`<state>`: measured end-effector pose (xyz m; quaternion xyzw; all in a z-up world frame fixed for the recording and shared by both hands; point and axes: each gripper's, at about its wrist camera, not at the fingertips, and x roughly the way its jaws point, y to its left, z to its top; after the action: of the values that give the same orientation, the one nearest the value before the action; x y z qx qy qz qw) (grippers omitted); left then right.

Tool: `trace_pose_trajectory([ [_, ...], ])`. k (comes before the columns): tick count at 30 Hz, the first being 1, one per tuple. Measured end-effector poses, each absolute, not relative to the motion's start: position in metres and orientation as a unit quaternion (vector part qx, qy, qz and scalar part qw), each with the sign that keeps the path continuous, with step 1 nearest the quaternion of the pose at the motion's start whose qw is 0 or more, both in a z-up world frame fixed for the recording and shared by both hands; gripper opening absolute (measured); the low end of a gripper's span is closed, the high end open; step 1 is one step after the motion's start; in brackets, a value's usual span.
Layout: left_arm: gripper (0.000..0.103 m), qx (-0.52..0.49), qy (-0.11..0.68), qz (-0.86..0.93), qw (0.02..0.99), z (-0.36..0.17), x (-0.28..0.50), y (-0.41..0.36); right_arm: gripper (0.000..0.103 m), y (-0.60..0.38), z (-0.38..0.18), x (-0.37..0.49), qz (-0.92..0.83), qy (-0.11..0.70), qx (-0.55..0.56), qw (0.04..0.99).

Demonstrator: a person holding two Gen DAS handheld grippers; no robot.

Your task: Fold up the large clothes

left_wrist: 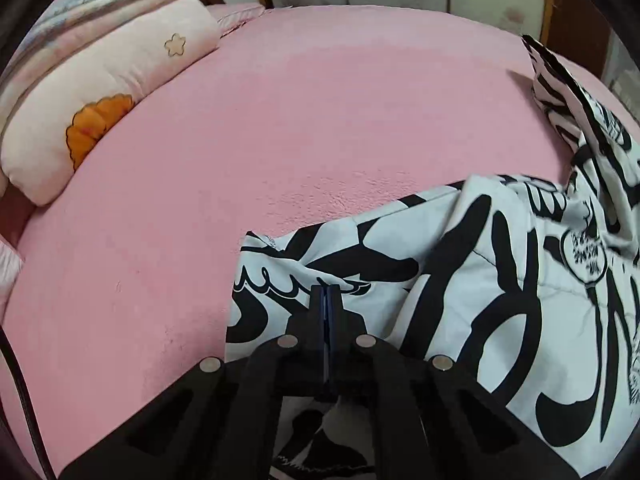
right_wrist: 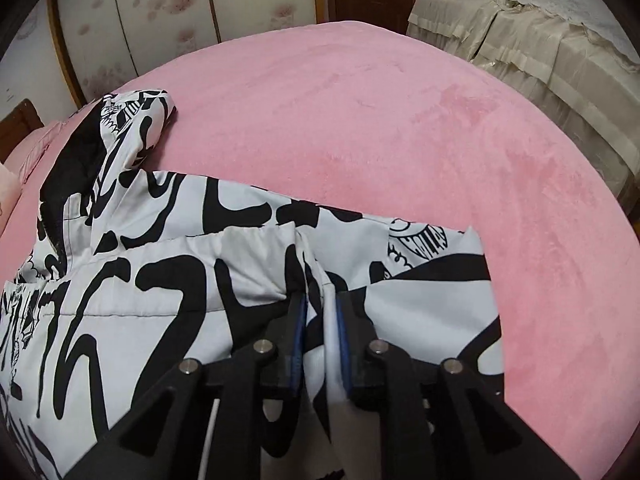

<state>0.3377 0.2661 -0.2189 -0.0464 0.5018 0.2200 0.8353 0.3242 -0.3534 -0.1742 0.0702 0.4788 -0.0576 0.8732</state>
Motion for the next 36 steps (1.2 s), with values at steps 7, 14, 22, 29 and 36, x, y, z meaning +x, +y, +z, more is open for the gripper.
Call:
trace_pose_trajectory([
  [7, 0.008, -0.045, 0.464, 0.181, 0.866, -0.18, 0.322, 0.25, 0.035, -0.355, -0.131, 0.301, -0.083, 0.442, 0.087, 0.889],
  [14, 0.033, -0.037, 0.451, 0.096, 0.887, -0.135, 0.288, 0.185, 0.036, -0.278, -0.09, 0.267, 0.038, 0.416, 0.083, 0.905],
  [22, 0.042, -0.049, 0.469, 0.017, 0.882, -0.14, 0.271, 0.108, 0.036, -0.196, -0.1, 0.256, 0.129, 0.434, 0.05, 0.89],
  [29, 0.044, -0.016, 0.498, 0.051, 0.866, -0.183, 0.279, 0.118, 0.042, -0.231, -0.148, 0.274, 0.071, 0.464, 0.035, 0.882],
  [36, 0.041, -0.032, 0.502, 0.088, 0.86, -0.193, 0.267, 0.192, 0.046, -0.352, -0.168, 0.271, -0.056, 0.479, 0.04, 0.875],
])
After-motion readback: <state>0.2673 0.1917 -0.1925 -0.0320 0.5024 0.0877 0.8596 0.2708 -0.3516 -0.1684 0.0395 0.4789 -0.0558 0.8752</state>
